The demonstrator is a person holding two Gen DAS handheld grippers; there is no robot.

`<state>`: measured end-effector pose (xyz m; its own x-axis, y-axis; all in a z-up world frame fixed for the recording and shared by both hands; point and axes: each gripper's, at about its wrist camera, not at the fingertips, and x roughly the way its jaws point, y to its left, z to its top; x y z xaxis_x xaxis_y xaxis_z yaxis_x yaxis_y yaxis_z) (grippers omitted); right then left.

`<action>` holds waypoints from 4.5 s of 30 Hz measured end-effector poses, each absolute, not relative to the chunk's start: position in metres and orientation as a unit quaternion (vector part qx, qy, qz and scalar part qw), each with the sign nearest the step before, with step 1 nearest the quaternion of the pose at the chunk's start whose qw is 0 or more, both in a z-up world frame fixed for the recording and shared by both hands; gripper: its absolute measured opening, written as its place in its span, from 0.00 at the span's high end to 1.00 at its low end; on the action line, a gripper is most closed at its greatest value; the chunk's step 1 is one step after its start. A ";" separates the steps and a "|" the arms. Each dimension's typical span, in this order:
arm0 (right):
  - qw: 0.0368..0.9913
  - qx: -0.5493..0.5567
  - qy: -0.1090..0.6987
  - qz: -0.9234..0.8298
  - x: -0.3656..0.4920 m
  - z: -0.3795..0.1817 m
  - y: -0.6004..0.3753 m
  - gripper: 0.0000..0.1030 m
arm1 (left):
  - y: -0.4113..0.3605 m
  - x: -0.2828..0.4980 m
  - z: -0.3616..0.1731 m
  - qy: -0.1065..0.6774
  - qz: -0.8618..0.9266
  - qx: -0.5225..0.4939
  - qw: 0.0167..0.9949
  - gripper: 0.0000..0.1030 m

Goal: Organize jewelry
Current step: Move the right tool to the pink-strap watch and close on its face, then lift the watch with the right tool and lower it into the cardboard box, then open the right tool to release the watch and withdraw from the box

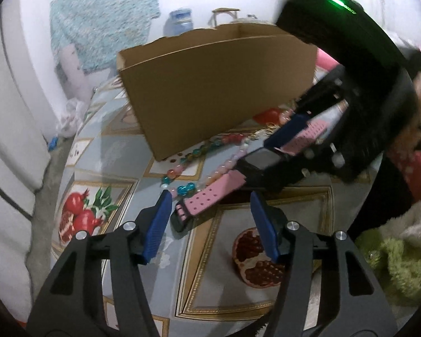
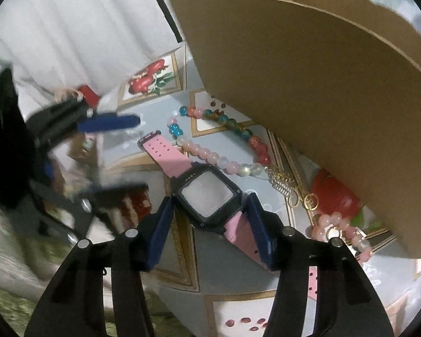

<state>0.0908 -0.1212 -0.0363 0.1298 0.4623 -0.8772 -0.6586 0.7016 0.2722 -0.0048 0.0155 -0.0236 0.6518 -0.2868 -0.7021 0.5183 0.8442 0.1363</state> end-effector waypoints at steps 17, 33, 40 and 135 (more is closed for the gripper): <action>0.687 -0.028 0.579 0.438 0.113 -0.047 -0.125 0.48 | -0.028 -0.018 -0.047 0.312 -0.165 0.286 0.891 0.73; 0.800 -0.096 0.477 0.351 0.056 -0.038 -0.164 0.42 | -0.024 -0.007 -0.044 0.344 -0.174 0.253 0.887 0.88; 0.851 -0.150 0.434 0.255 0.040 -0.044 -0.158 0.81 | -0.021 -0.004 -0.041 0.352 -0.180 0.237 0.888 0.93; 0.879 0.176 0.436 0.078 0.161 0.021 -0.293 0.24 | 0.082 0.166 0.018 0.396 -0.212 -0.211 0.868 0.14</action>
